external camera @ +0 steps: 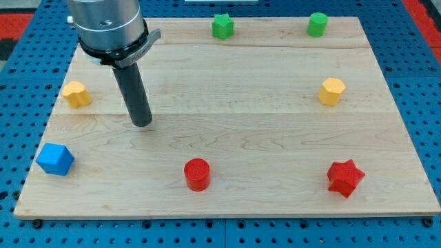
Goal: Place the green circle top right to the green star
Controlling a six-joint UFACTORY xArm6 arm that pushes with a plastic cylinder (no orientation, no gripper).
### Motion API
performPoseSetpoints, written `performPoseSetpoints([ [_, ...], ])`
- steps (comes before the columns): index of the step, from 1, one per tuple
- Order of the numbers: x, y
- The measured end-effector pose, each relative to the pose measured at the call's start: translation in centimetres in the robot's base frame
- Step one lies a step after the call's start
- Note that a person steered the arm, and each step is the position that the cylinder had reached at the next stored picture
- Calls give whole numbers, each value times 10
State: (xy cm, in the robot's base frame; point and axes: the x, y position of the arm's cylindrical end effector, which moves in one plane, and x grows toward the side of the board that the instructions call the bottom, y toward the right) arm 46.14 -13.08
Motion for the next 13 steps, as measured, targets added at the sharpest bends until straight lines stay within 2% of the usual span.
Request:
performPoseSetpoints([
  [4,-1,32],
  [6,-85,56],
  [7,-144,106],
  [8,-150,234],
  [9,-184,325],
  [10,-228,364],
  [11,-259,307],
  [12,-256,256],
  [13,-270,292],
])
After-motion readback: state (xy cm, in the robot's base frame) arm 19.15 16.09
